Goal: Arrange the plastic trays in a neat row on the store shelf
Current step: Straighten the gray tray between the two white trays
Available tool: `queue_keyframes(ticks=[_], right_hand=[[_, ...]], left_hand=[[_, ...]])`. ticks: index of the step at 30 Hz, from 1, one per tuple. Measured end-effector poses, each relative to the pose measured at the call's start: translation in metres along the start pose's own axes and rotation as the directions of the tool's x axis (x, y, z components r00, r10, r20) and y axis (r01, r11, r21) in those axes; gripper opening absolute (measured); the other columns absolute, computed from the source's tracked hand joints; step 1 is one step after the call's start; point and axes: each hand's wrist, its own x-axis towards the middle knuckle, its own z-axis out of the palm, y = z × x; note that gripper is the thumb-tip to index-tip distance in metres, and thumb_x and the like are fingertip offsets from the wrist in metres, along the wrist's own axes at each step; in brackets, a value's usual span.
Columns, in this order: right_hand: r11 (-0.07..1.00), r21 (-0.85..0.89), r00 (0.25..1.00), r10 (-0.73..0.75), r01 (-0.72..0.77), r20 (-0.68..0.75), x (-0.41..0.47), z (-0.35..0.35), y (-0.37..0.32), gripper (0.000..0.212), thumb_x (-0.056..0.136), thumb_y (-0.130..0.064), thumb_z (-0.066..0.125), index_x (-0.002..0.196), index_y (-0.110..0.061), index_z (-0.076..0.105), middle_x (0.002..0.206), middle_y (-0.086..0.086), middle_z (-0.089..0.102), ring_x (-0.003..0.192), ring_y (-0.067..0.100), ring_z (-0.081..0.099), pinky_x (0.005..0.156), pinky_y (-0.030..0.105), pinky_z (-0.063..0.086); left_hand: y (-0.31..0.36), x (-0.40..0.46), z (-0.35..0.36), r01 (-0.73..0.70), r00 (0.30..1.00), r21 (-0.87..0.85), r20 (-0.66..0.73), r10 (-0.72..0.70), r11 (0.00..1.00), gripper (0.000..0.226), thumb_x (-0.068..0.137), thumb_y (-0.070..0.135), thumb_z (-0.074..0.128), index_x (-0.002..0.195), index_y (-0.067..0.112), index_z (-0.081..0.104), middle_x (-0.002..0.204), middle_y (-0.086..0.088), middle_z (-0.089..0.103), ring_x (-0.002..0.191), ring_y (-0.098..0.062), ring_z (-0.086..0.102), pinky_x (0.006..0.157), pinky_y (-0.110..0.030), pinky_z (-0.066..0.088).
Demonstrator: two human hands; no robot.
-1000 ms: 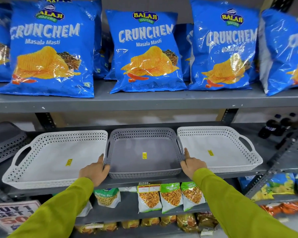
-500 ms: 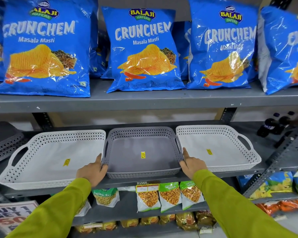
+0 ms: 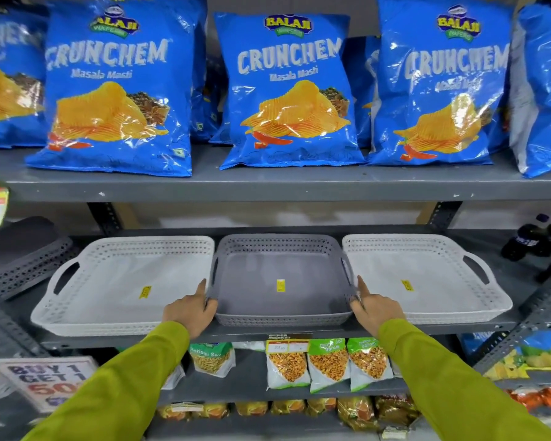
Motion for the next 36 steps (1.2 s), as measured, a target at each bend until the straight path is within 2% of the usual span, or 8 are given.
queue_keyframes(ticks=[4,9,26,36], right_hand=[[1.0,-0.003,1.0,-0.008,0.008,-0.029,0.004,0.004,0.002,0.064,0.097,-0.046,0.03,0.152,-0.021,0.009,0.113,0.016,0.07,0.103,0.034,0.065,0.087,0.04,0.052],[0.999,-0.017,0.999,-0.029,0.028,-0.044,0.003,0.004,0.0,0.064,0.098,-0.045,0.029,0.152,-0.02,0.008,0.106,0.015,0.071,0.097,0.033,0.066,0.078,0.037,0.051],[1.0,-0.018,1.0,-0.009,0.009,-0.004,0.0,-0.002,-0.004,0.065,0.097,-0.045,0.03,0.152,-0.02,0.006,0.108,0.013,0.07,0.097,0.031,0.066,0.078,0.035,0.051],[1.0,-0.009,1.0,0.015,-0.015,-0.001,0.0,-0.005,-0.006,0.063,0.097,-0.042,0.031,0.152,-0.02,0.008,0.109,0.015,0.07,0.099,0.032,0.065,0.08,0.036,0.051]], left_hand=[[0.0,-0.004,-0.002,0.026,1.0,-0.026,-0.006,-0.026,0.999,0.063,0.096,0.044,0.027,0.153,0.021,0.014,0.124,-0.017,0.066,0.111,-0.035,0.062,0.092,-0.04,0.048],[-0.002,-0.004,-0.001,0.01,1.0,-0.014,-0.019,-0.01,1.0,0.061,0.097,0.044,0.026,0.152,0.022,0.015,0.117,-0.018,0.068,0.105,-0.037,0.064,0.082,-0.04,0.049],[-0.004,0.003,0.006,0.019,0.999,-0.014,-0.039,-0.02,1.0,0.062,0.097,0.046,0.023,0.153,0.022,0.014,0.121,-0.016,0.067,0.107,-0.035,0.064,0.088,-0.04,0.05],[-0.007,0.006,0.009,0.009,1.0,0.0,-0.025,-0.009,1.0,0.068,0.094,0.048,0.027,0.153,0.02,0.01,0.118,-0.013,0.068,0.105,-0.033,0.065,0.087,-0.039,0.05]])
